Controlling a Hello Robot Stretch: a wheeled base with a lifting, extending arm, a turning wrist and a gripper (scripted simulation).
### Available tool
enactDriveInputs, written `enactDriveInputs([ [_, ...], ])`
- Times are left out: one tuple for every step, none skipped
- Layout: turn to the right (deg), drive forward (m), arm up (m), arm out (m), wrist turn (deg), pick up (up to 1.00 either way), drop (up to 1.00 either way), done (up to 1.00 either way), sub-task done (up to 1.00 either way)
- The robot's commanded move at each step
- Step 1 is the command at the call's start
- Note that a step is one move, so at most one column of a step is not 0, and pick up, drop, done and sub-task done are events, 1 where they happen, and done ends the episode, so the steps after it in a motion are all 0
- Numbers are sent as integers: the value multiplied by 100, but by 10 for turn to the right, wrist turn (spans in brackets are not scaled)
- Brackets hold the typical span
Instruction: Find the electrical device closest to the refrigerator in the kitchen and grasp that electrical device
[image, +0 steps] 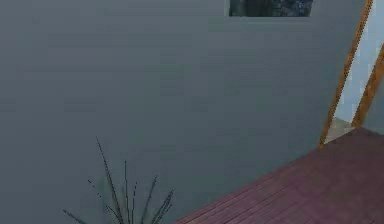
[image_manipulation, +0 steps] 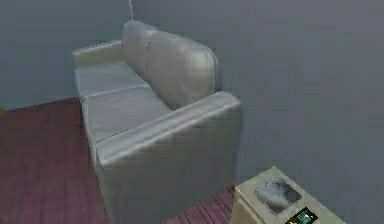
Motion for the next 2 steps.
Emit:
enactDriveInputs([
  [450, 0, 0, 0, 0, 0, 0, 0, 0],
  [120, 0, 0, 0, 0, 0, 0, 0, 0],
])
